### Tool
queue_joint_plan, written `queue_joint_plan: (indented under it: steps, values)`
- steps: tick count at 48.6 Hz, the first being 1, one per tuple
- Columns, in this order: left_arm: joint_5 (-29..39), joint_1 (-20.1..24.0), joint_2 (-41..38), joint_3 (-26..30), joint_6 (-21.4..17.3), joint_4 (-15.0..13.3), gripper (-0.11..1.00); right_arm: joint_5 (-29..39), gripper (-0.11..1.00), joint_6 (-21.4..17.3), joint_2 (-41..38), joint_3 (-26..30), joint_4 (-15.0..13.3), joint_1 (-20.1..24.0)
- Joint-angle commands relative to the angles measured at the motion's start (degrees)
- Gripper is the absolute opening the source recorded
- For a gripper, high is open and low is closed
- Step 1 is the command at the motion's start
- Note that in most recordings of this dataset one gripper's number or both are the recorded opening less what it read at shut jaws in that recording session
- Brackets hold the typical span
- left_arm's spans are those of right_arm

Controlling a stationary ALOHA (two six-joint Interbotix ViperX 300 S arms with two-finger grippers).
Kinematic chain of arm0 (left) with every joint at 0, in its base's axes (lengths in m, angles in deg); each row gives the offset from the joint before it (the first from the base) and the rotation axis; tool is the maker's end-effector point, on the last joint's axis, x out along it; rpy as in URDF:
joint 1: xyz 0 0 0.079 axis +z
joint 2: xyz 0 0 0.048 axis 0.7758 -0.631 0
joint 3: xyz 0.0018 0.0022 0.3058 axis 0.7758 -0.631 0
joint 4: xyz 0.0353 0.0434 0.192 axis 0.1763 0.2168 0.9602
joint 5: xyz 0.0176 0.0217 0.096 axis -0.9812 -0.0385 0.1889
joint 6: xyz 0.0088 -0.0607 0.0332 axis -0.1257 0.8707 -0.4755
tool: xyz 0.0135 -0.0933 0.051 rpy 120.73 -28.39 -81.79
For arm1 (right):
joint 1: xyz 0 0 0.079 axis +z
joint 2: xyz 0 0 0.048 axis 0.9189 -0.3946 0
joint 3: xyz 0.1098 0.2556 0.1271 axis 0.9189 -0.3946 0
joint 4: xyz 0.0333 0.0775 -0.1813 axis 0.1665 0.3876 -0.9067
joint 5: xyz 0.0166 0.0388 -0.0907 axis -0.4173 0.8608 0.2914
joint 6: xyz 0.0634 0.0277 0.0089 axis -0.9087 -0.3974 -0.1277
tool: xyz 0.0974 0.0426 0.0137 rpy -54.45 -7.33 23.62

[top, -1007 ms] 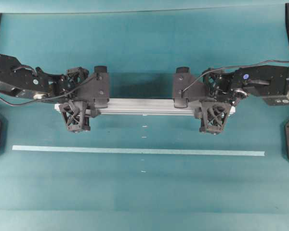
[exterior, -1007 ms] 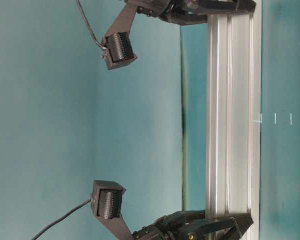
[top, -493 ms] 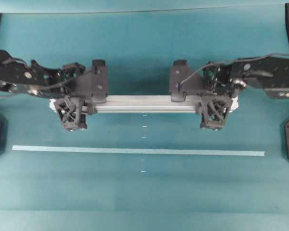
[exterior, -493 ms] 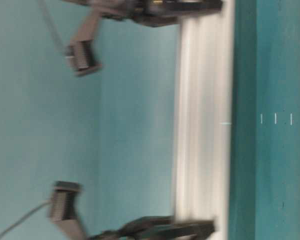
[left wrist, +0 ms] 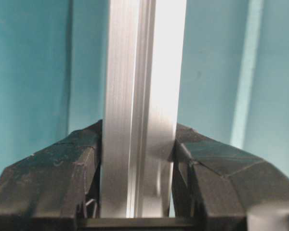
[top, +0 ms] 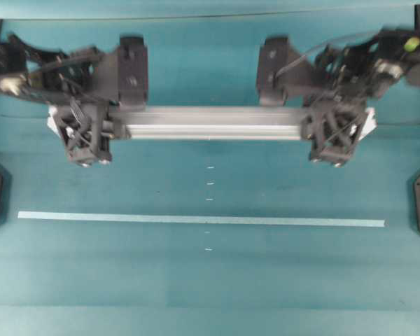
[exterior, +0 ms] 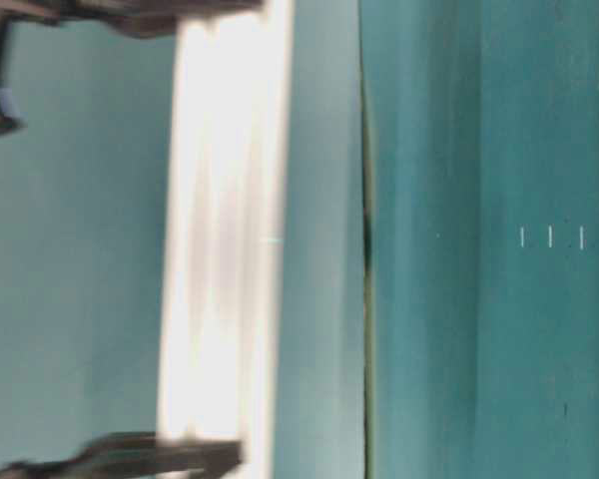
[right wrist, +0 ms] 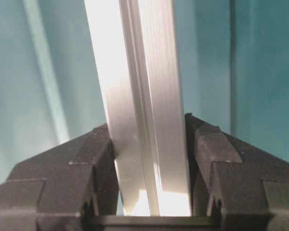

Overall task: Lift the metal rail with both hands and move it towards you.
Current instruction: 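Lift the rail with both grippers and raise it upward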

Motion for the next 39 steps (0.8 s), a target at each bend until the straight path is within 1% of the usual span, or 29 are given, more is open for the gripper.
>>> queue_joint_plan:
  steps: [1,11,15,23,29,33,39]
  values:
    - [3.87,0.09,2.2,5.1,0.62,0.18,0.32,4.48,0.38,-2.99,1.49,5.1,0.26,-1.05]
    - [10.63,-0.7,2.9,12.22,1.14,0.18,0.32,12.92,0.38,-6.24,1.23,13.36,0.26,-0.44]
    - [11.51,-1.67,3.16,15.47,2.72,0.18,0.32,15.56,0.38,-7.29,1.14,16.44,0.18,0.09]
    - [12.57,-3.6,3.25,19.86,5.62,0.26,0.32,17.14,0.38,-9.23,1.05,22.59,0.26,1.76]
    - [15.12,-4.22,3.08,22.06,6.06,0.18,0.32,17.67,0.38,-10.55,0.97,24.61,0.09,2.37]
    - [16.7,-4.57,2.9,22.94,6.15,0.26,0.32,17.93,0.38,-10.81,0.97,24.52,0.09,2.55]
    - [16.88,-4.75,2.9,23.03,6.15,0.18,0.32,17.93,0.38,-10.81,0.79,24.26,0.09,2.9]
